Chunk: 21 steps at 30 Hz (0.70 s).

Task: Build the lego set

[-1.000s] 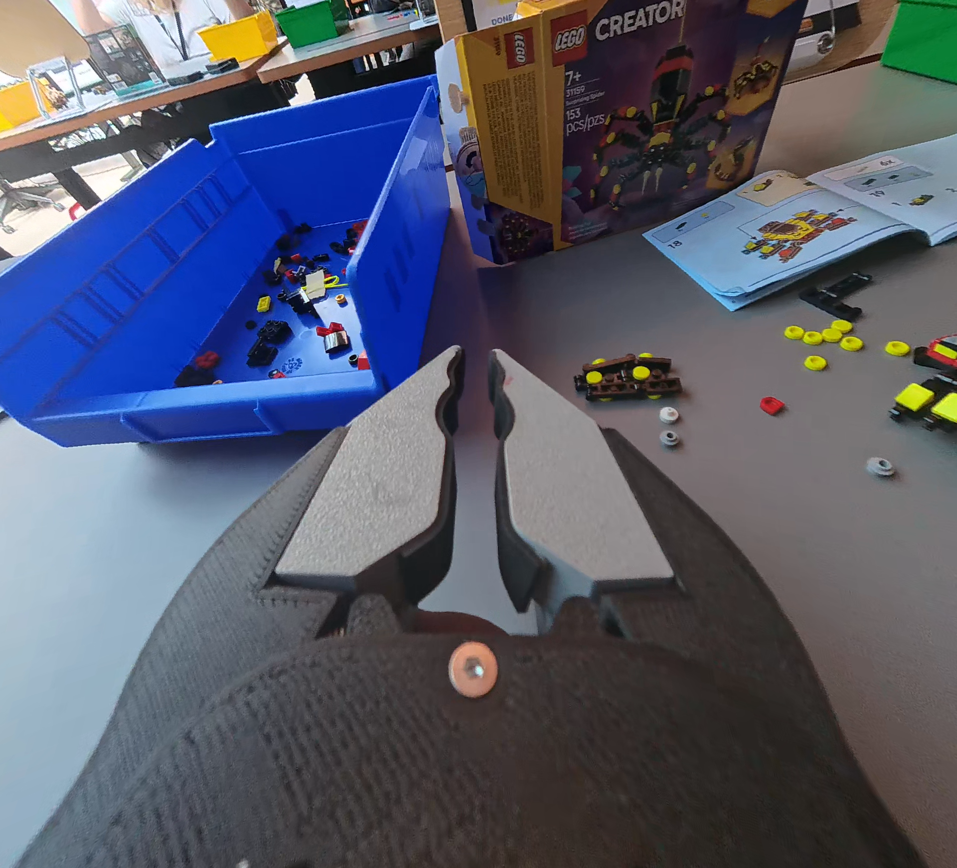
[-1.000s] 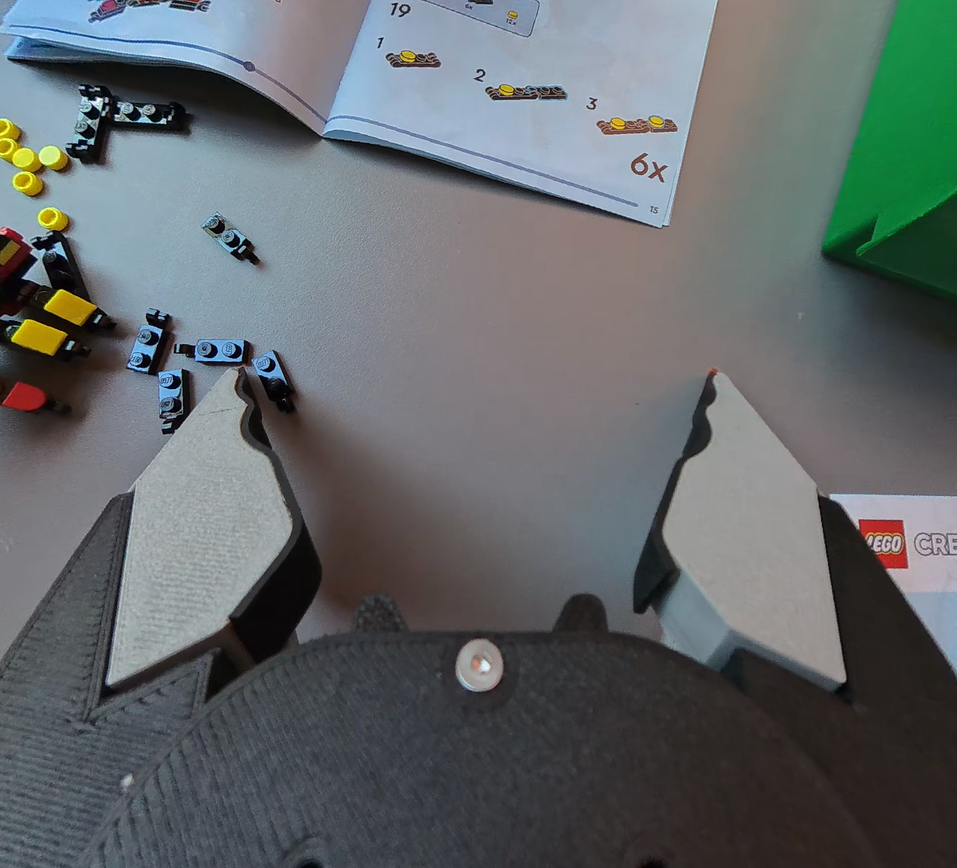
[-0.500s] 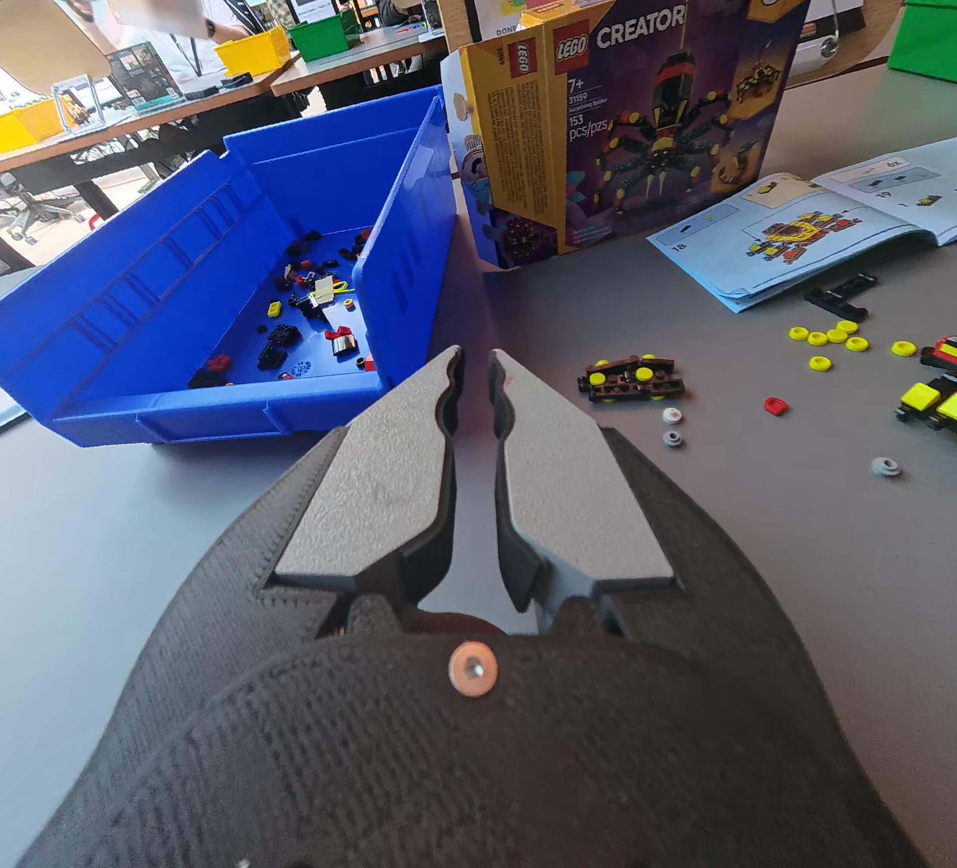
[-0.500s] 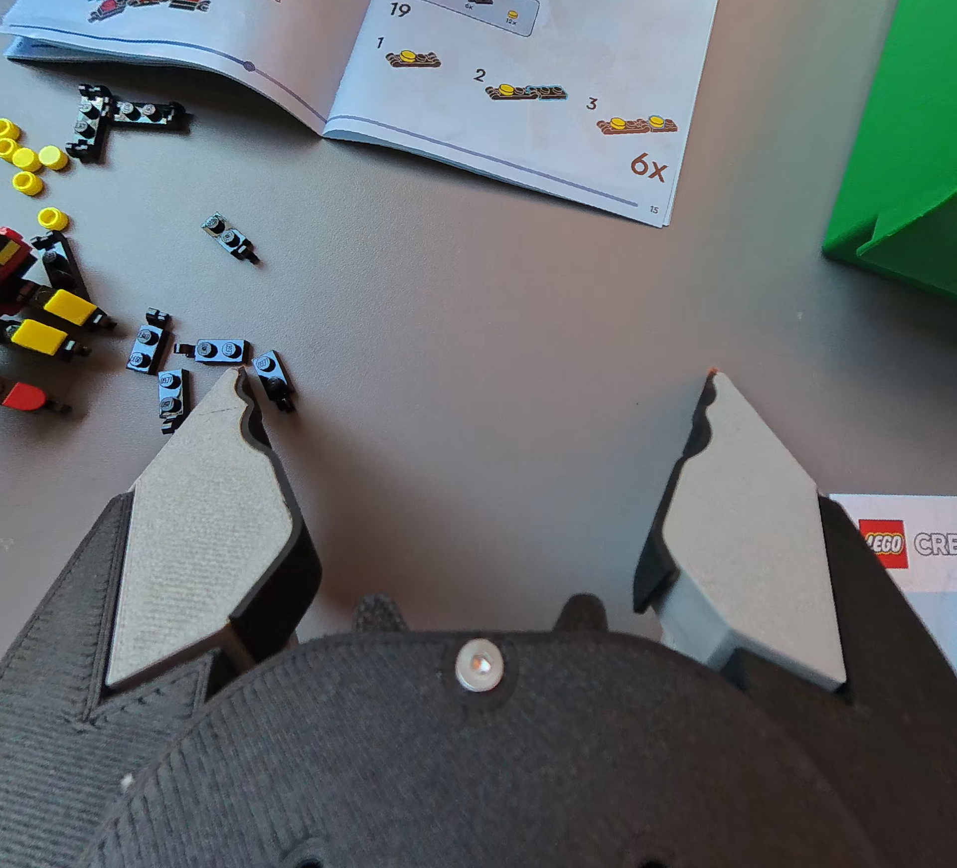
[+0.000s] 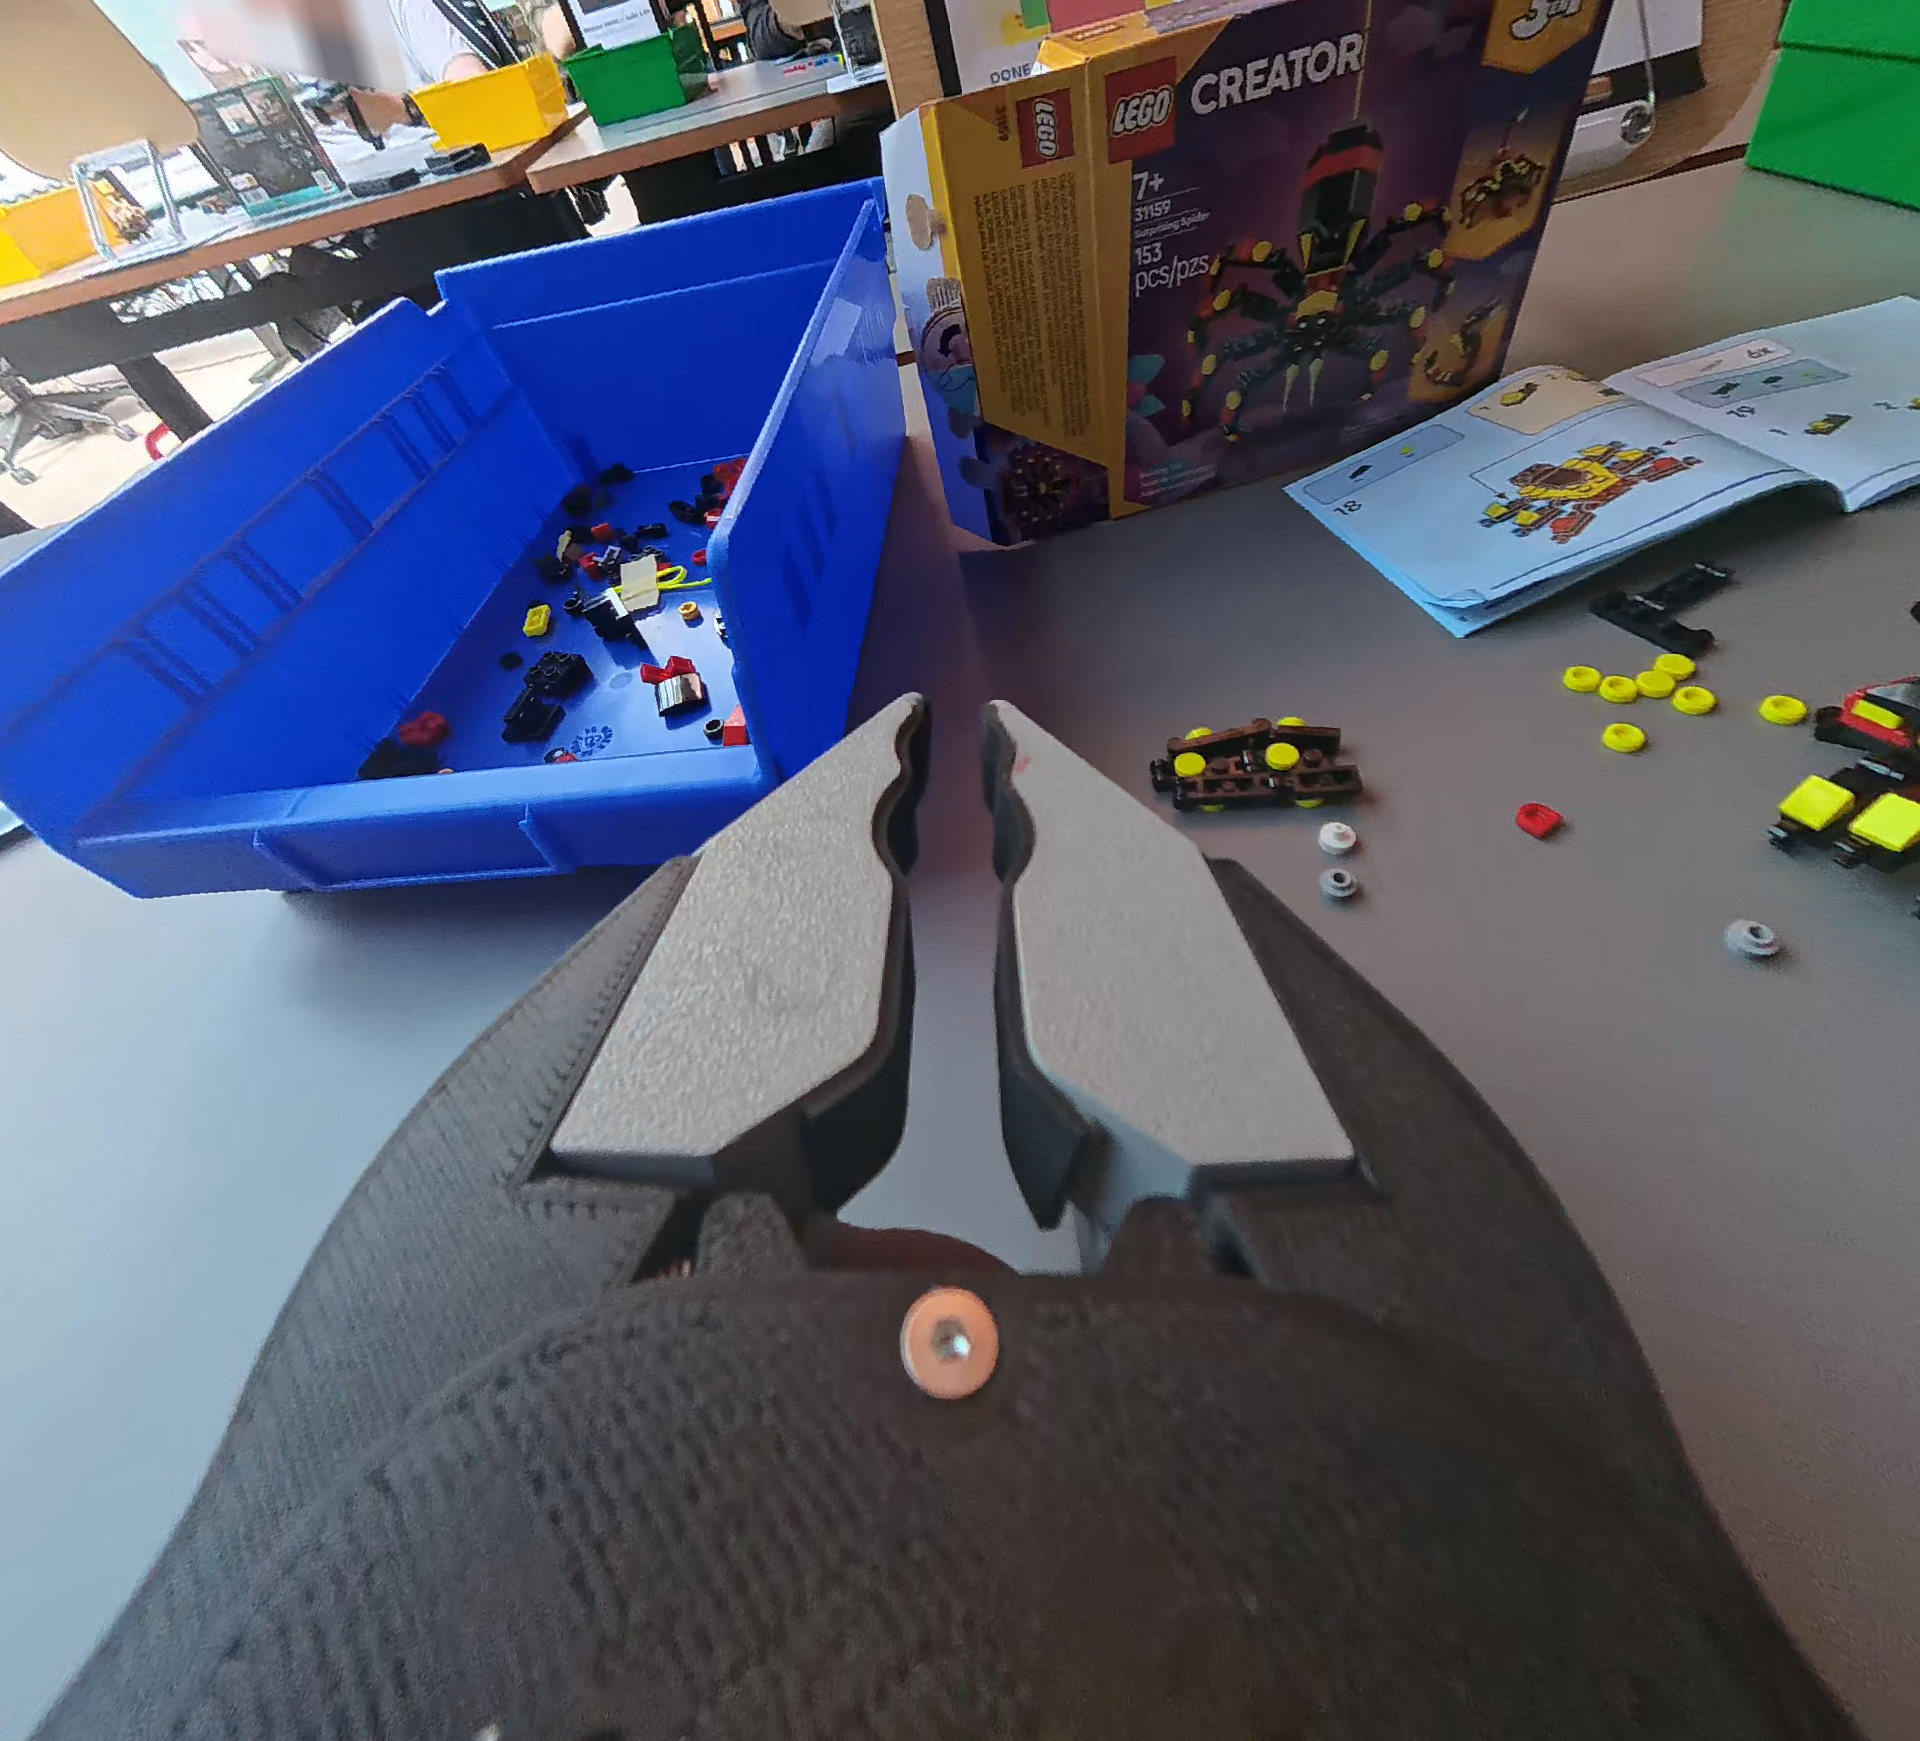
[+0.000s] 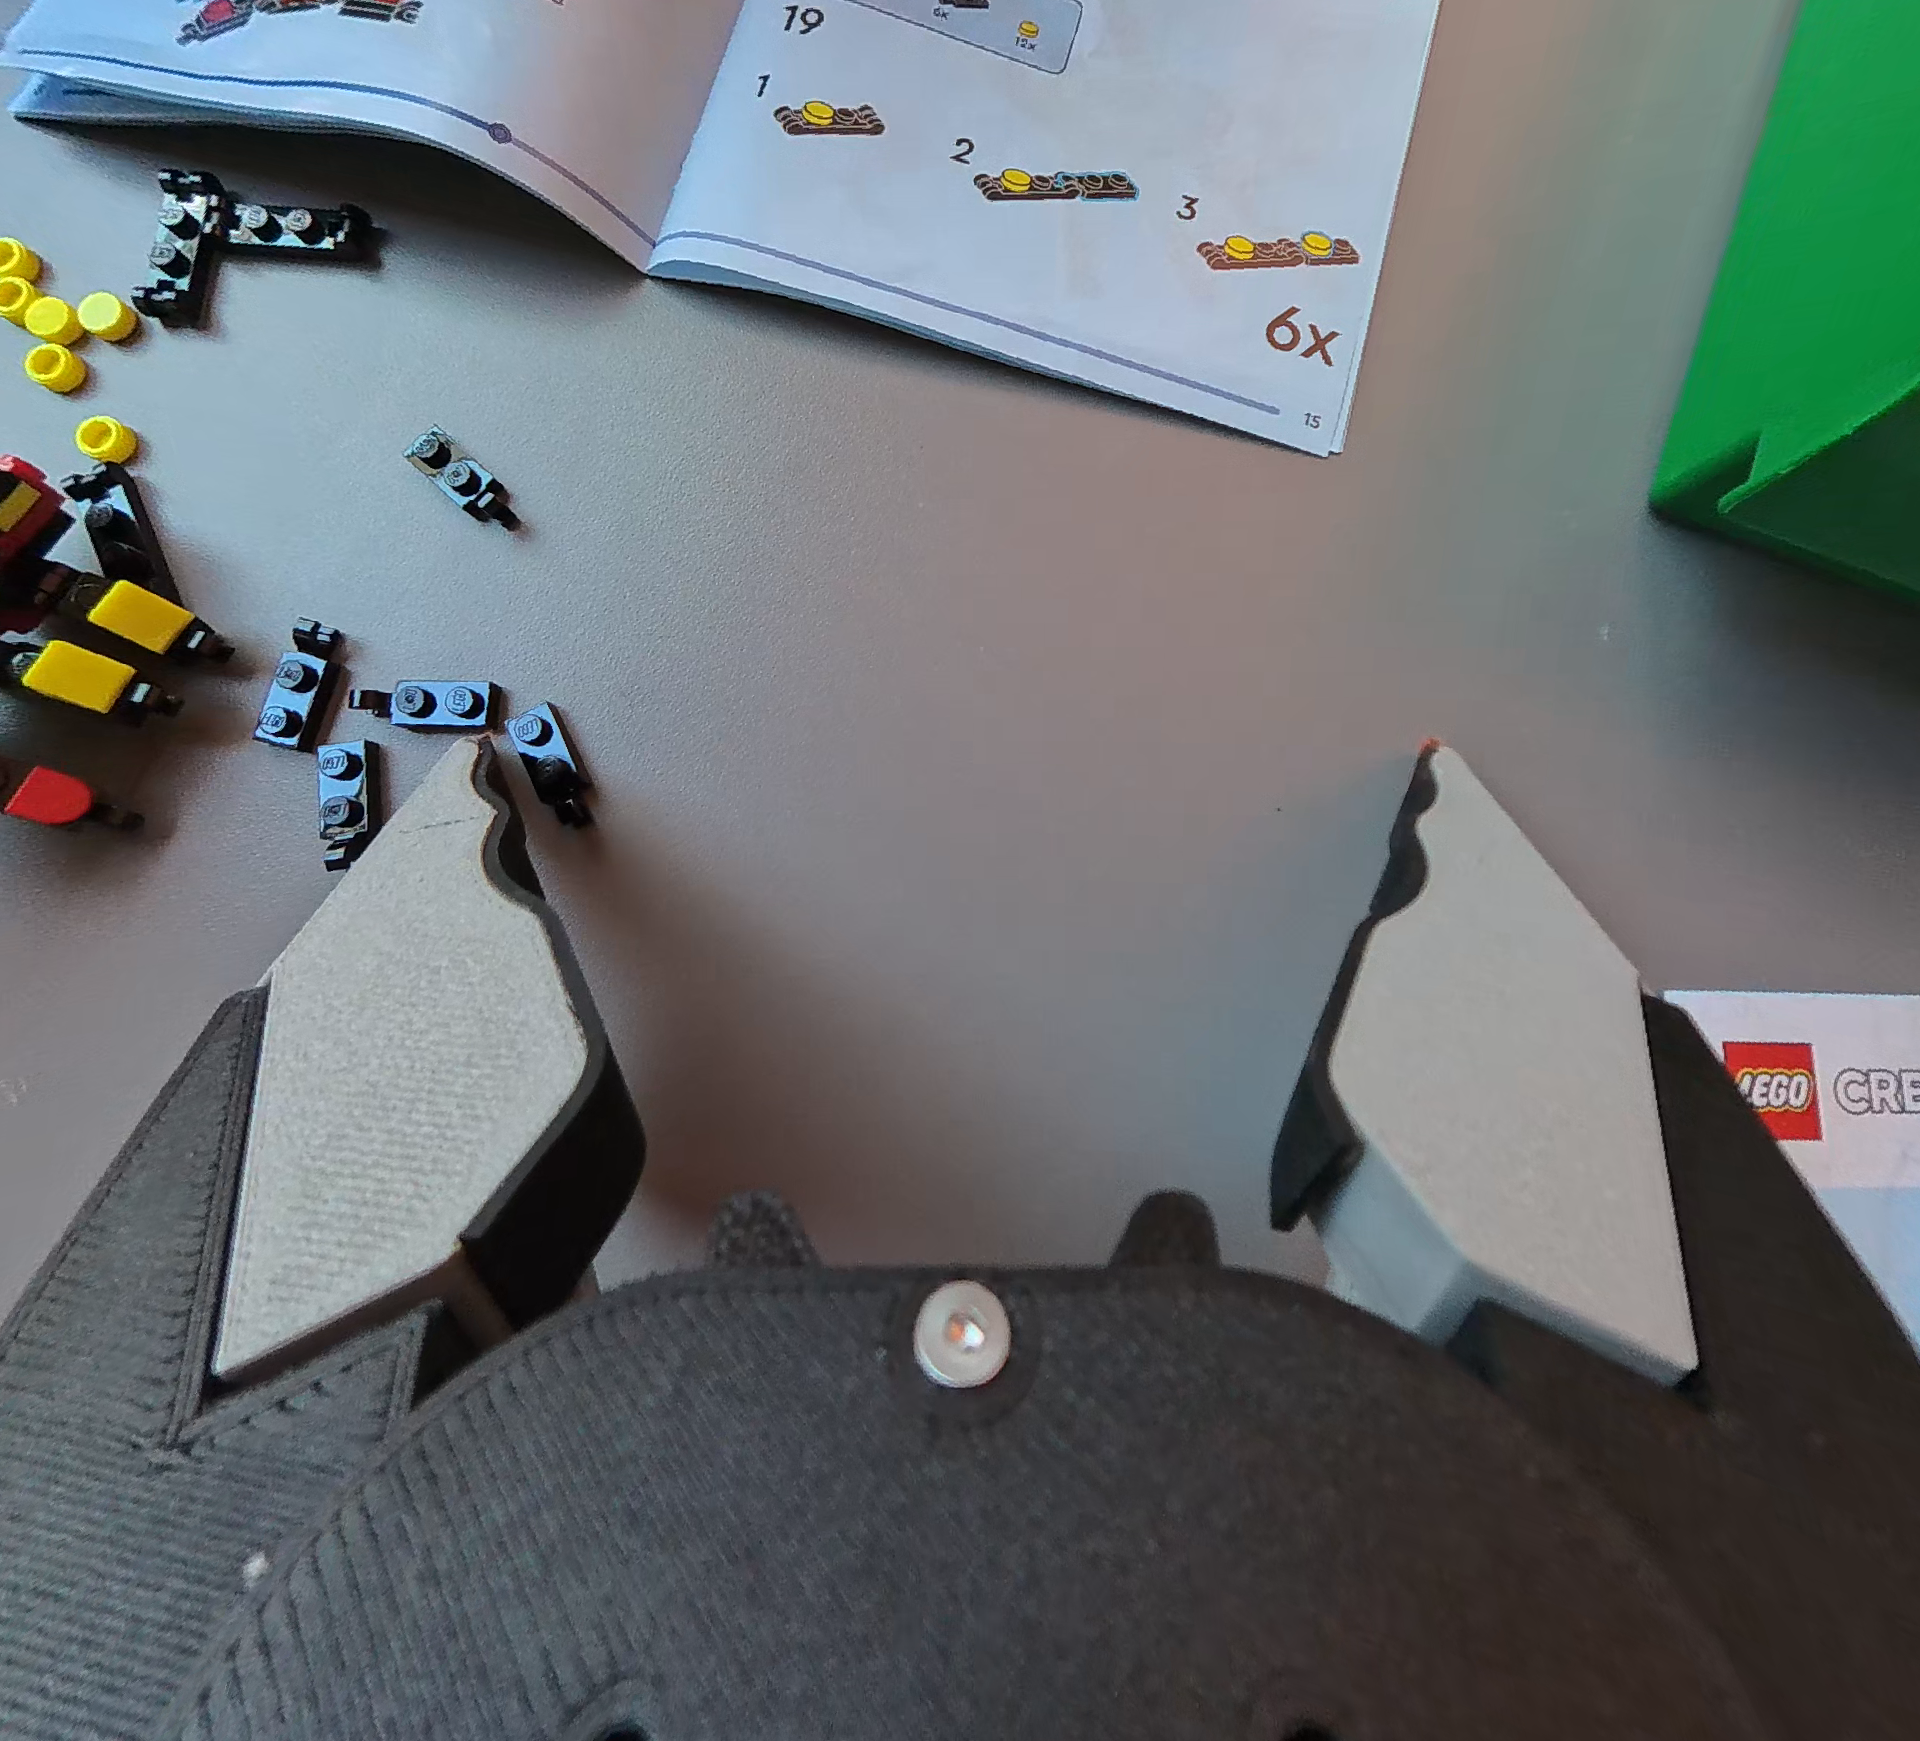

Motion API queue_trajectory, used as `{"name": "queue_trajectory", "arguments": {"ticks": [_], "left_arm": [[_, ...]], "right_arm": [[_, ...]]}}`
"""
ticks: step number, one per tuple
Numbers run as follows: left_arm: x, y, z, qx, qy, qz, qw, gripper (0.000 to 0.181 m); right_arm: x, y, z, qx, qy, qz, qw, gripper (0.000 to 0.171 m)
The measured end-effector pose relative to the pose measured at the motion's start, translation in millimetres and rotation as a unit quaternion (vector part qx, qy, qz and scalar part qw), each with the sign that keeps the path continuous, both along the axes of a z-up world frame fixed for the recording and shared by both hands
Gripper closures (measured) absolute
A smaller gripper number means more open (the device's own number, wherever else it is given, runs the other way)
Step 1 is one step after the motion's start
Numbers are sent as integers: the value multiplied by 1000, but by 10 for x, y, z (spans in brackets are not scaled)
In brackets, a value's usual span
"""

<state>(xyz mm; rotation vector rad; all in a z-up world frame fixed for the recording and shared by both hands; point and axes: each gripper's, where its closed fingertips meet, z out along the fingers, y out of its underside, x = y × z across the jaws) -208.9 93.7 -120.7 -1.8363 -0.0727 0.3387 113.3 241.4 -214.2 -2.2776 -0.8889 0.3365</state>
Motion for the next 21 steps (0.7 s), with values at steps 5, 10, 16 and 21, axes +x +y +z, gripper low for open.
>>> {"name": "queue_trajectory", "arguments": {"ticks": [5, 10, 16, 21], "left_arm": [[0, -3, -1, 0, 2, 1, 1000, 174], [0, -1, -8, -2, 0, 0, 1000, 173], [1, -9, 3, 2, -2, -1, 1000, 169], [29, -7, 7, 4, -3, -11, 1000, 158]], "right_arm": [[0, 0, 1, 0, 0, 0, 1000, 14], [0, 0, 2, 0, 0, 0, 1000, 14], [-1, -1, 4, 0, 0, 0, 1000, 14], [-5, 1, 6, 0, 0, -2, 1000, 14]]}}
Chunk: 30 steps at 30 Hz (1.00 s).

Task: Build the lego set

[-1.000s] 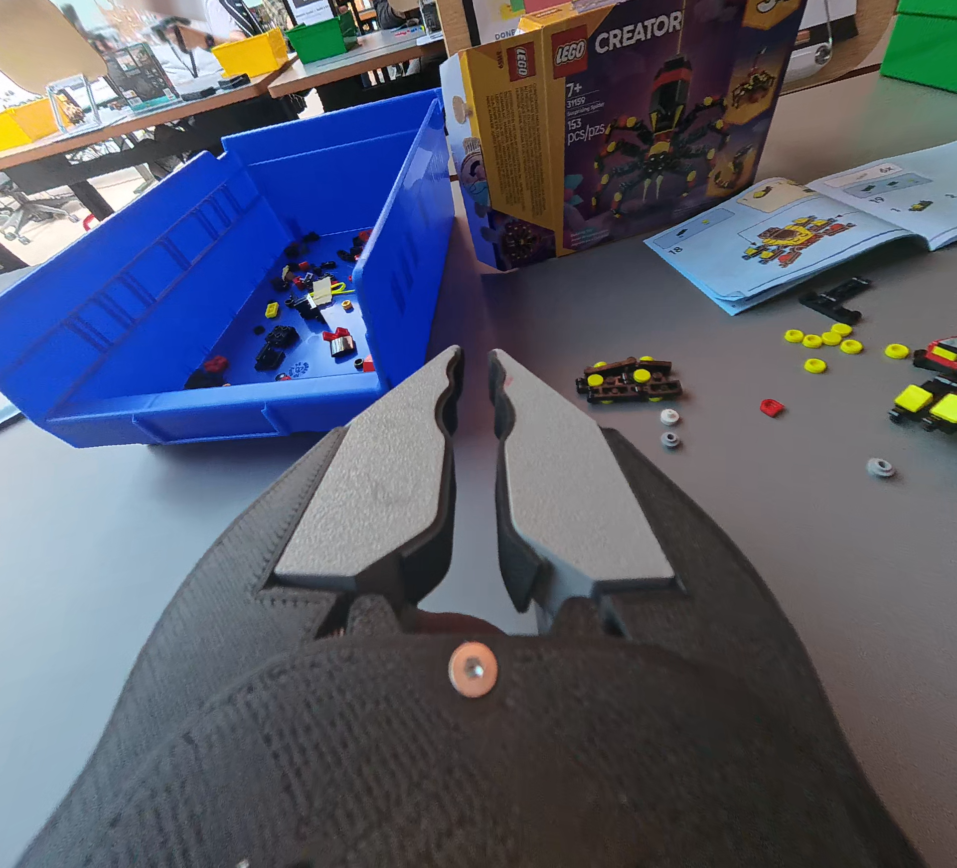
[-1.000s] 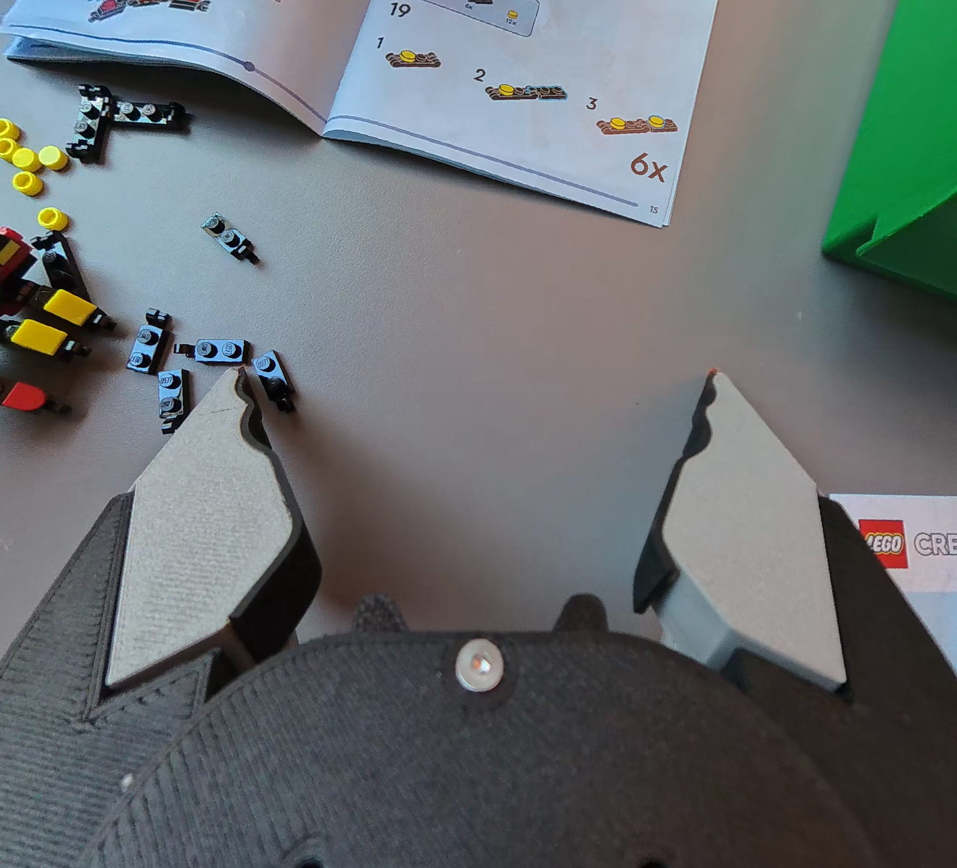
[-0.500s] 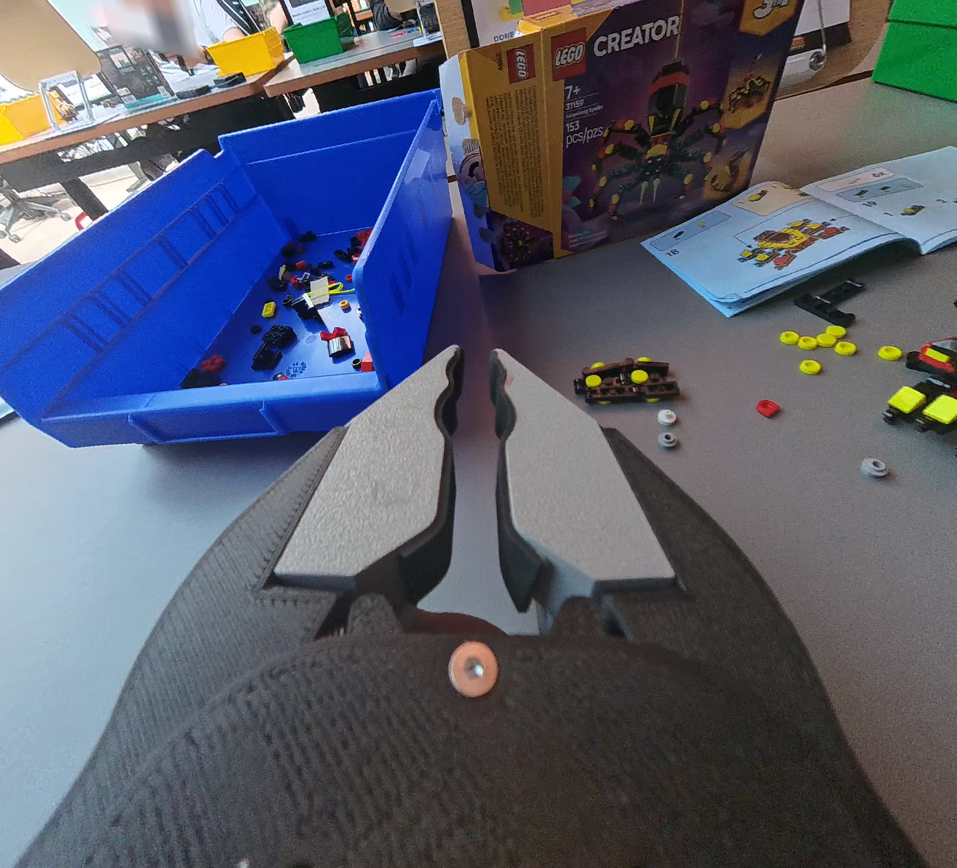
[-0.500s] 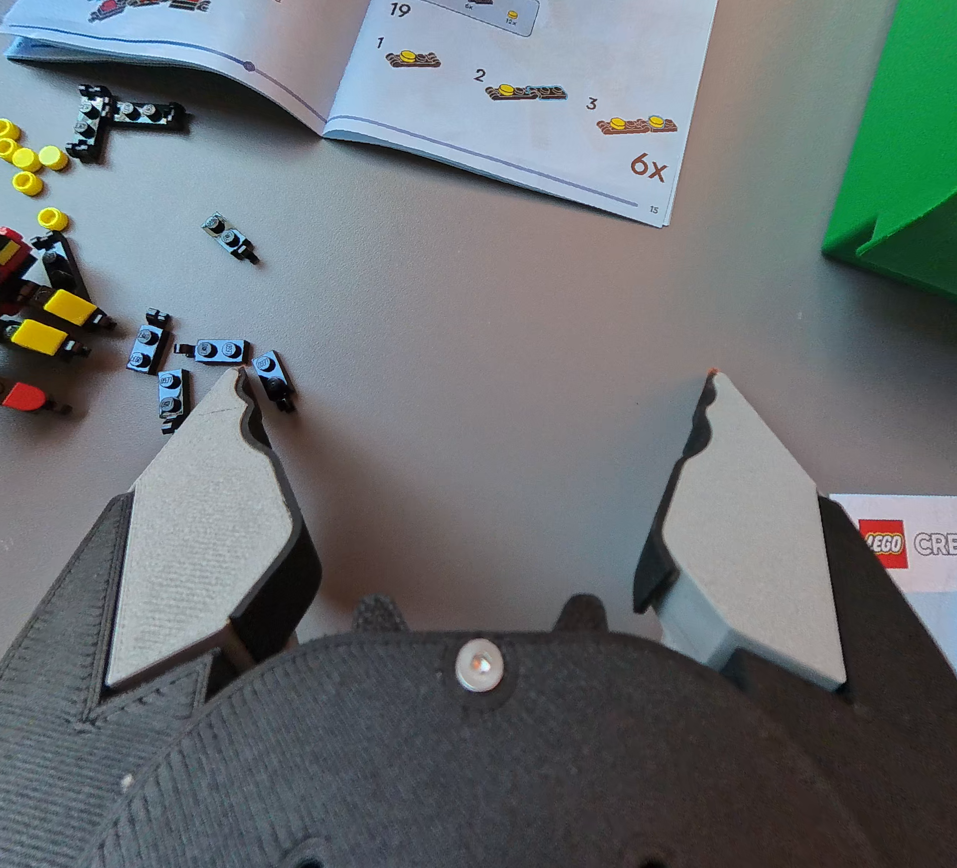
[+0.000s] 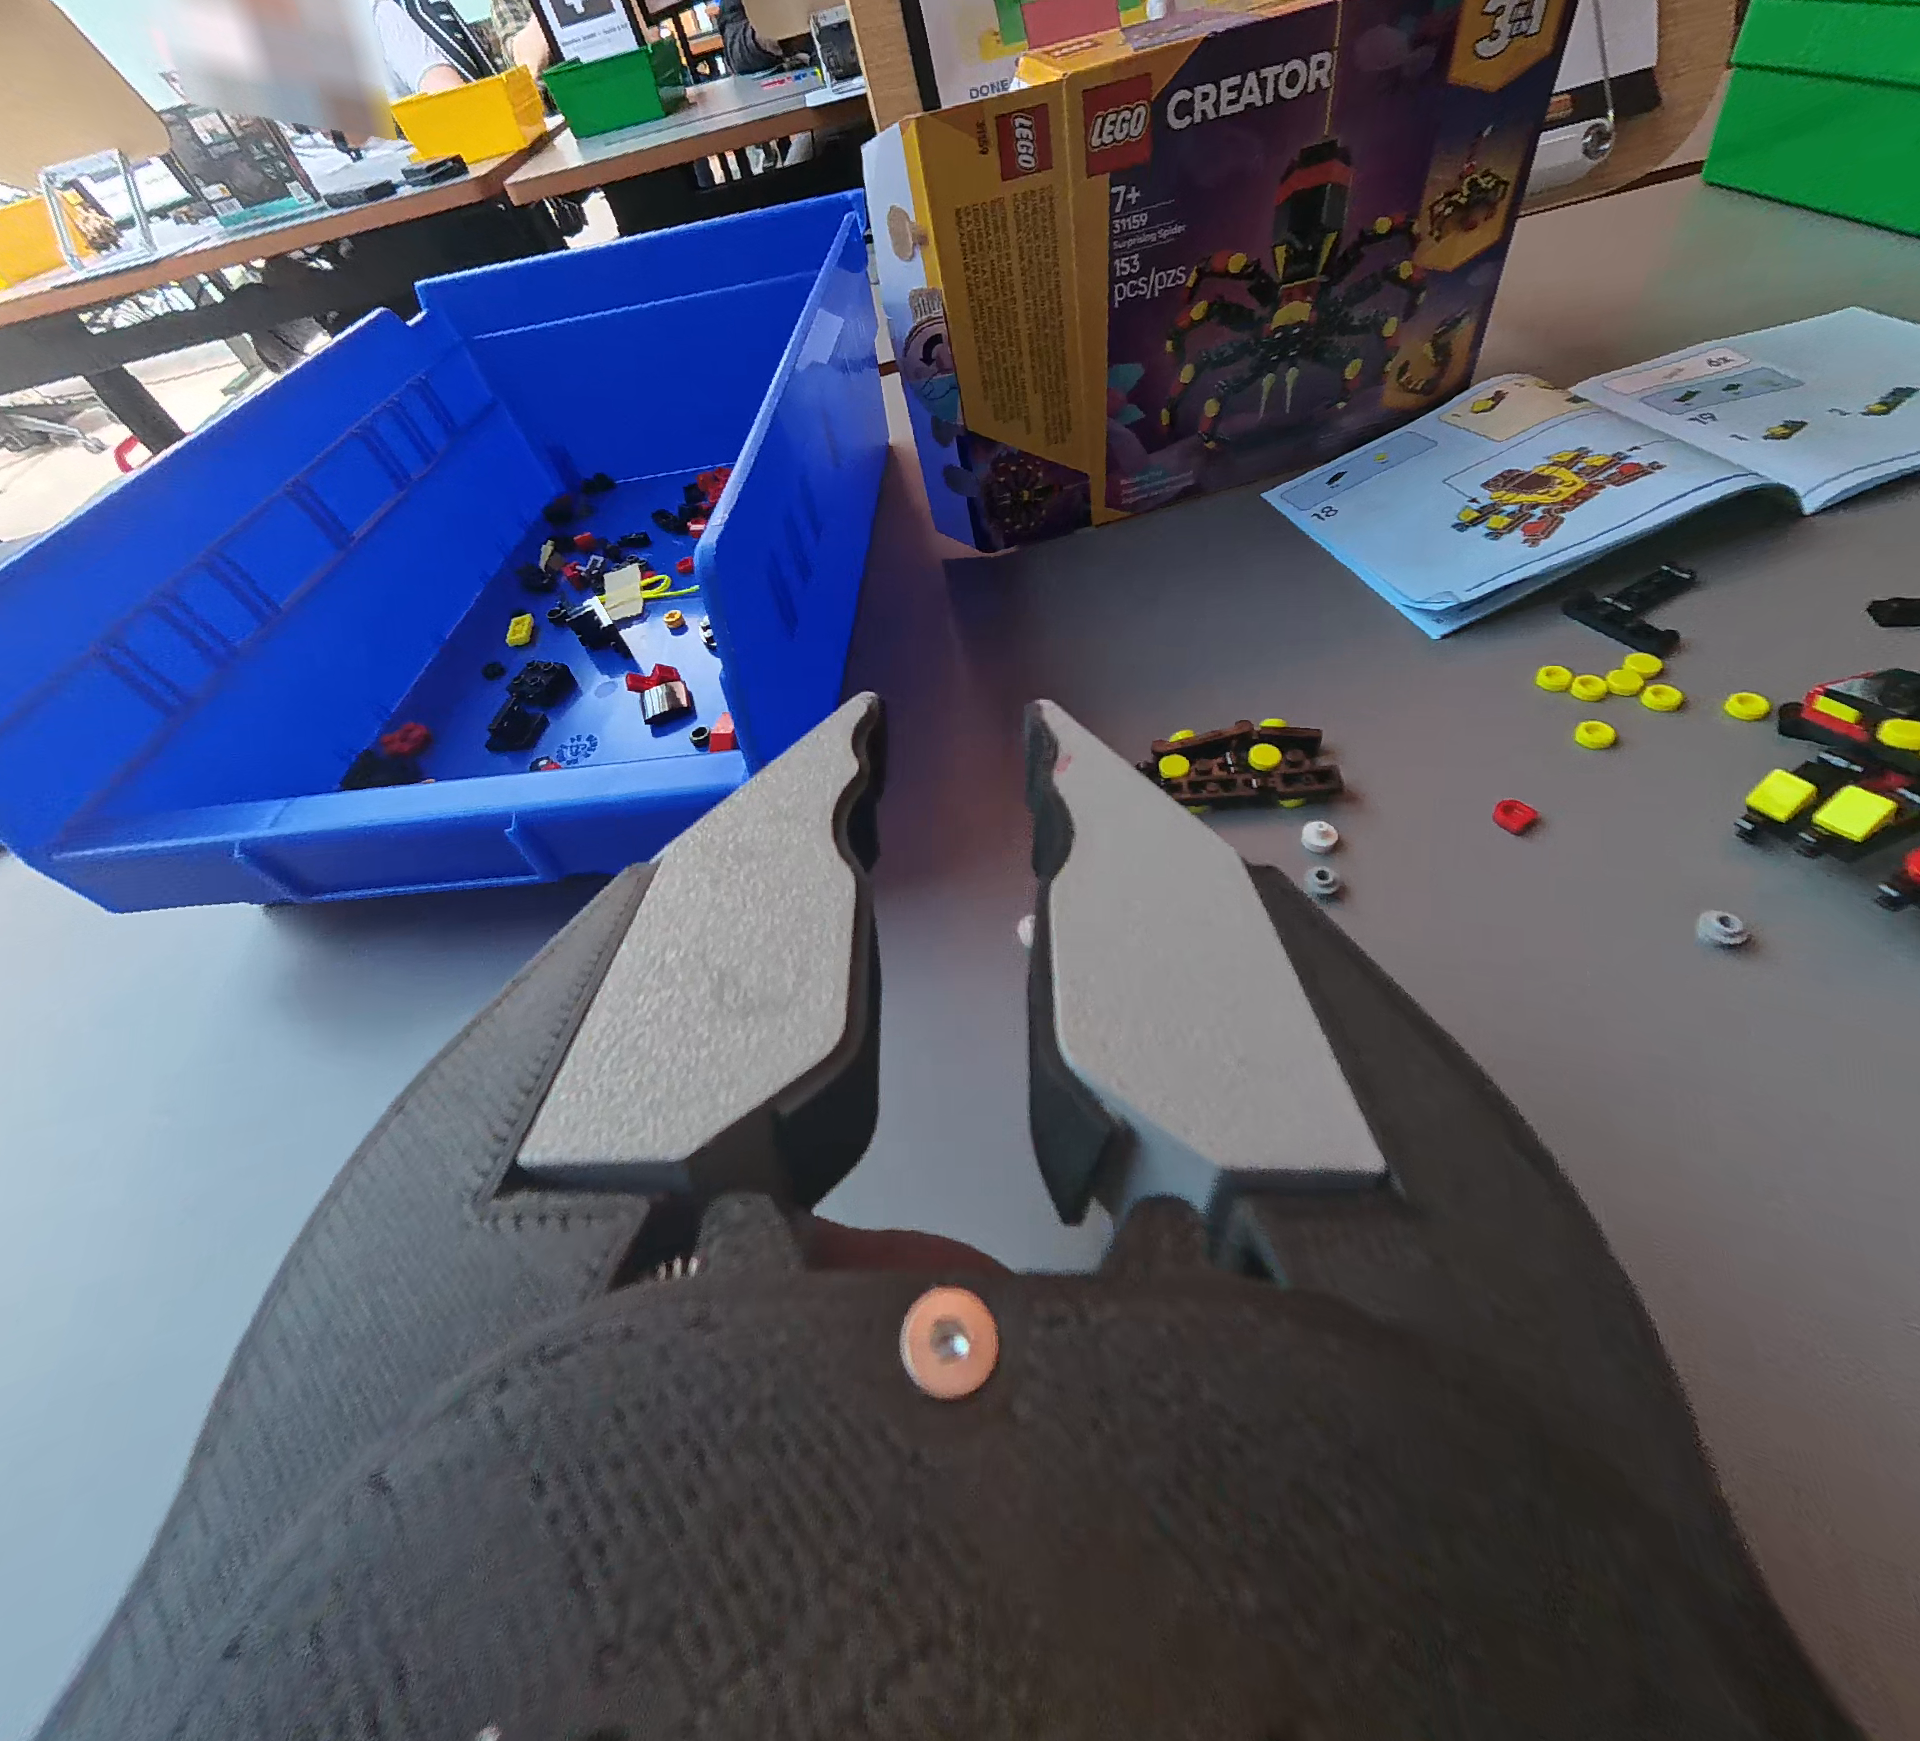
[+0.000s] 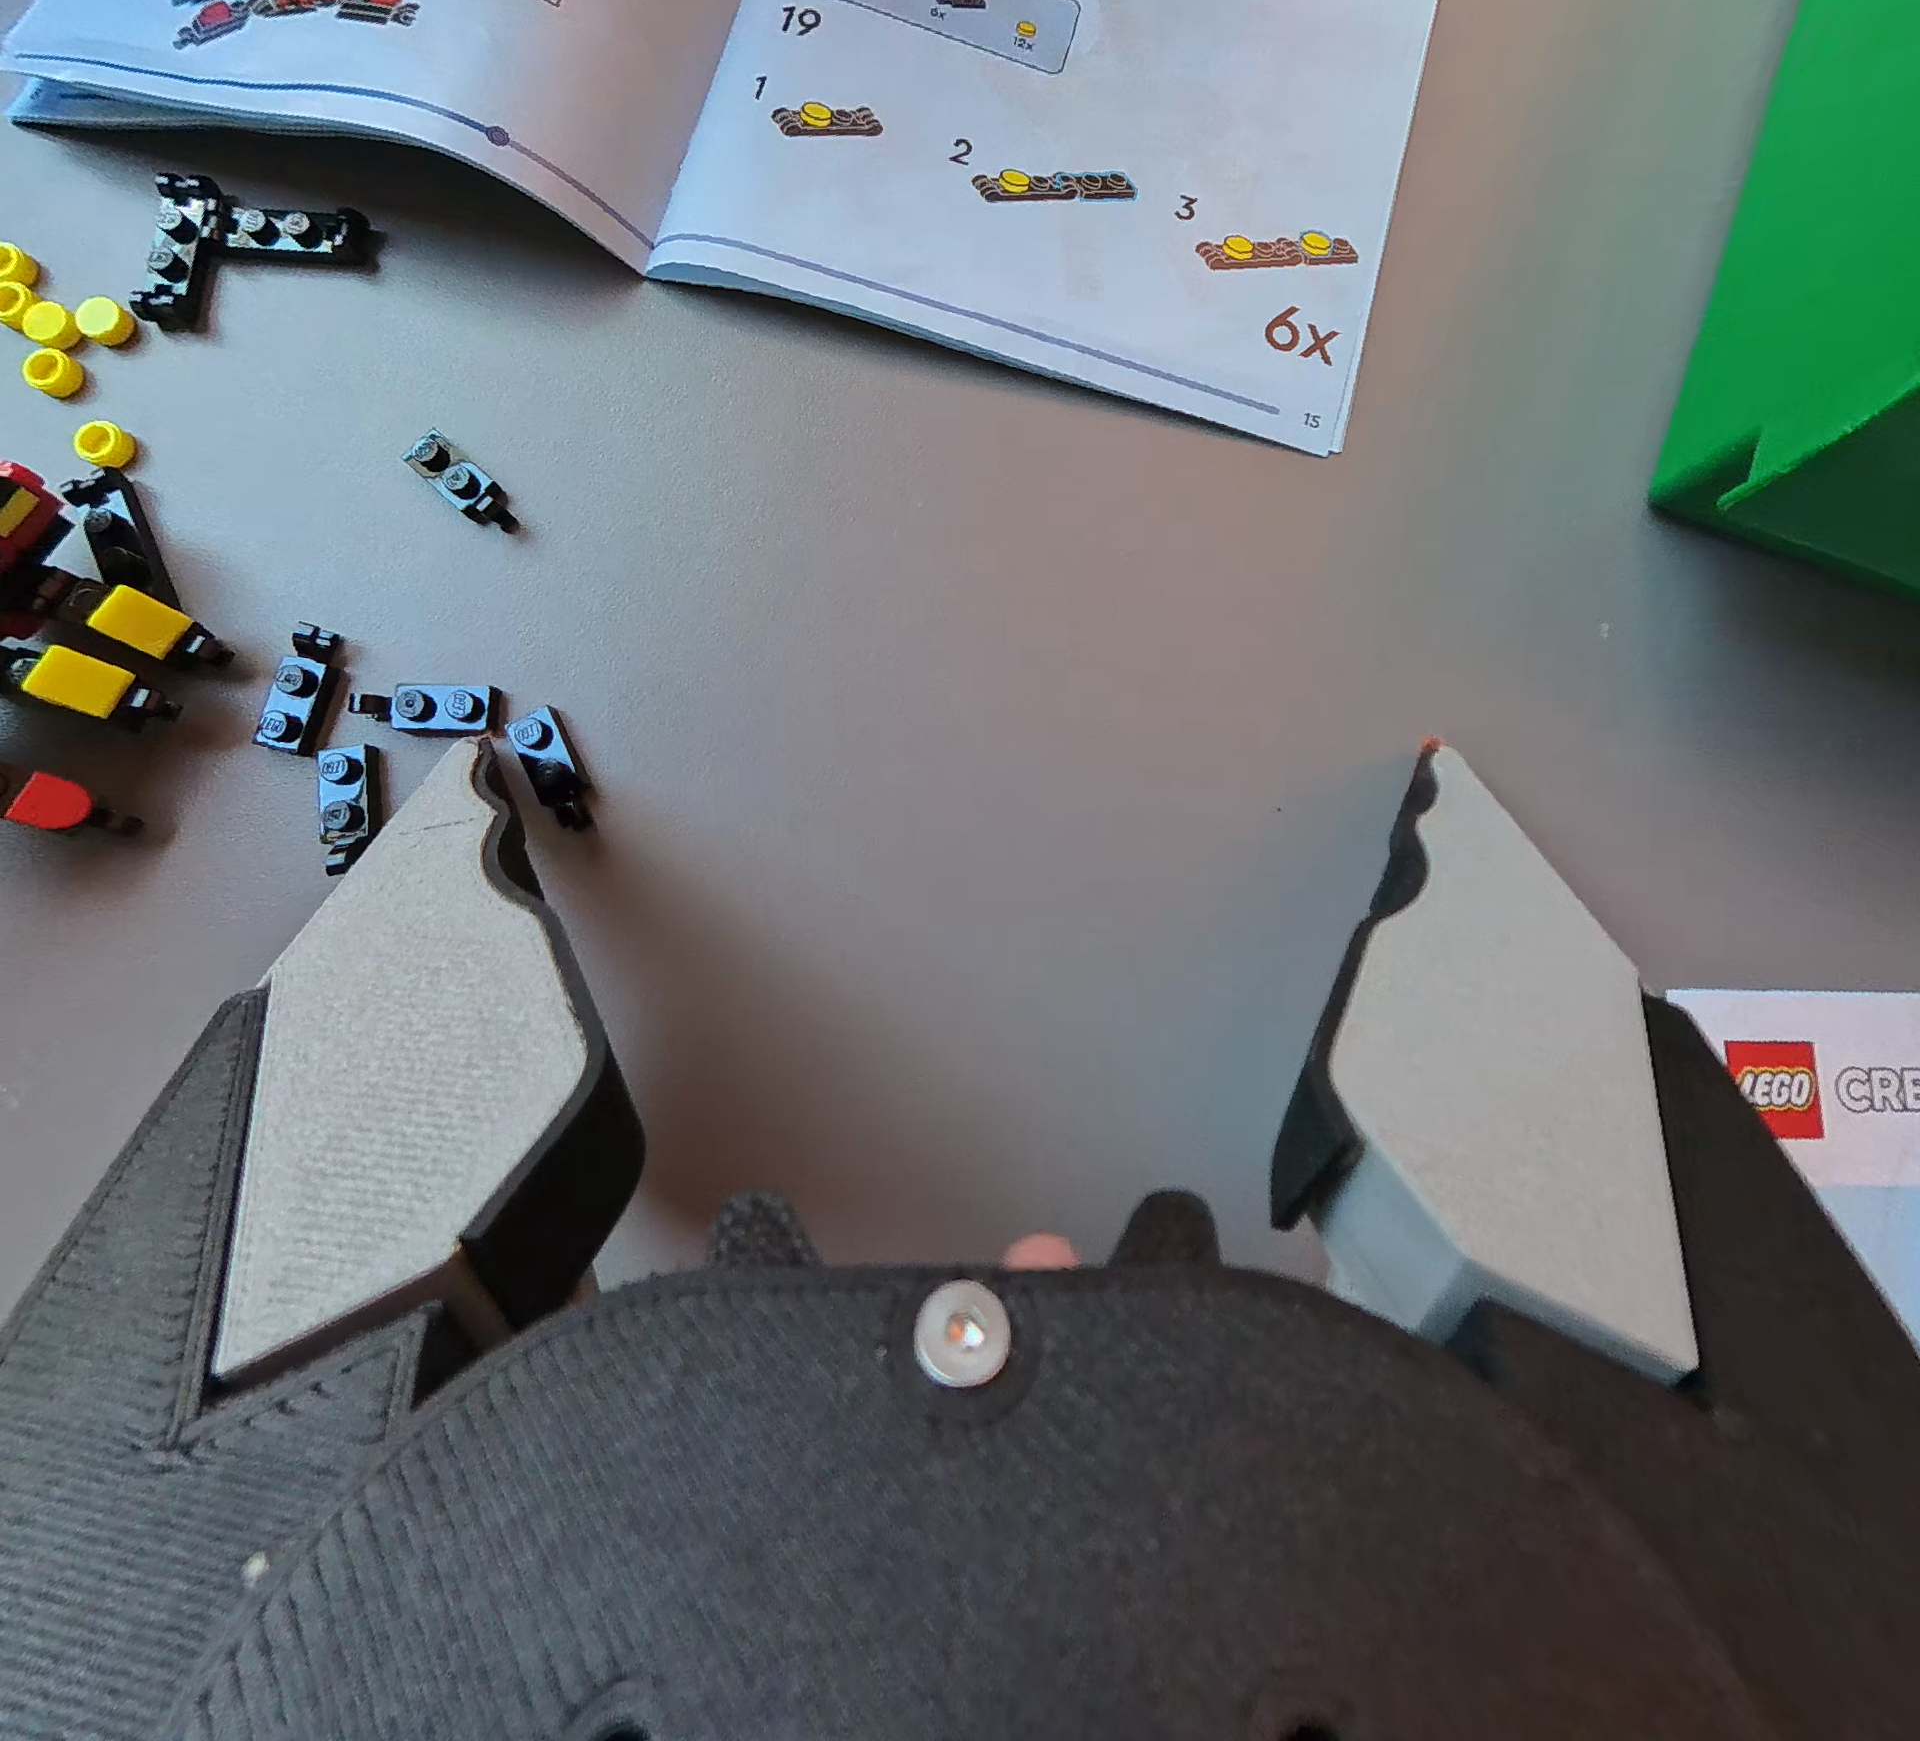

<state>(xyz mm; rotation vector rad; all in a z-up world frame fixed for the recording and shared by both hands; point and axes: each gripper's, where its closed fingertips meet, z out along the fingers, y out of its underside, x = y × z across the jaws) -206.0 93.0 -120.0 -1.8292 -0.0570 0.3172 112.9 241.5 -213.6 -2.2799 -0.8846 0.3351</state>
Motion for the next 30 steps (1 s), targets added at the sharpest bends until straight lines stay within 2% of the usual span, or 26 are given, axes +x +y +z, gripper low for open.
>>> {"name": "queue_trajectory", "arguments": {"ticks": [3, 6, 8, 10, 12, 14, 16, 18, 19, 22, 26, 29, 30], "left_arm": [[23, -1, 2, 1, 0, -8, 1000, 154], [-2, -25, 22, 7, 4, 0, 1000, 160], [14, -36, 51, 16, 6, -4, 1000, 157], [47, -32, 57, 17, 9, -14, 1000, 154], [76, -4, 61, 18, 13, -20, 1000, 150], [94, 70, 116, 28, 26, -16, 999, 150], [137, 193, 252, 41, 45, -16, 998, 150], [183, 351, 455, 61, 63, -19, 996, 150], [207, 443, 550, 69, 67, -22, 995, 150], [266, 746, 702, 74, 61, -31, 995, 151], [298, 1063, 593, 65, 52, -22, 996, 162], [248, 1222, 429, 65, 35, 1, 997, 167], [222, 1263, 394, 56, 31, 7, 998, 165]], "right_arm": [[5, -53, 4, -8, -6, -5, 1000, 16], [37, 16, 169, 9, -10, -44, 999, 59], [5, 133, 499, 66, 29, -84, 994, 89], [-216, 125, 985, 135, 106, -64, 983, 80], [-578, -36, 1482, 201, 189, 16, 961, 72], [-924, -177, 1868, 254, 244, 77, 933, 89], [-1238, -215, 2075, 294, 254, 109, 915, 85], [-1516, -158, 2133, 320, 234, 114, 911, 81], [-1649, -121, 2119, 328, 219, 116, 912, 88], [-1881, 82, 1956, 357, 156, 87, 917, 137], [-1946, 154, 1746, 409, 157, 57, 897, 171], [-1879, 88, 1761, 426, 166, 44, 888, 158], [-1849, 54, 1796, 432, 178, 36, 883, 146]]}}
